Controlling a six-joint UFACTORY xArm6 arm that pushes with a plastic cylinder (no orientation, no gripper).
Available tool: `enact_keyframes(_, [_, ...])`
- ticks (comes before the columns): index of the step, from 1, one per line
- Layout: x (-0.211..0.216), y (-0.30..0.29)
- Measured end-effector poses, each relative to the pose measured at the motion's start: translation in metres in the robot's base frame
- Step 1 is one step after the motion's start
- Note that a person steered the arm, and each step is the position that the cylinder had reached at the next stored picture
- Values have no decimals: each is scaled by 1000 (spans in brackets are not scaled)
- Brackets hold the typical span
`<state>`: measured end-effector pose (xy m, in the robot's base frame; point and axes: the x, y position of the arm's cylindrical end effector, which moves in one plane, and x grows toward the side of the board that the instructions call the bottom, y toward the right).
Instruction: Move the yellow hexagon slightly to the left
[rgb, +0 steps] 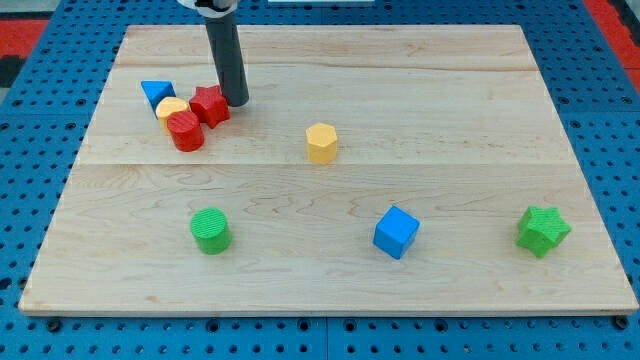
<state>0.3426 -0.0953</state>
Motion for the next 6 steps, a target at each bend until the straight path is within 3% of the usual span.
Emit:
enact_keyframes(1, [6, 89])
enact_keyframes(3, [73, 139])
enact_keyframes(6, [51, 53])
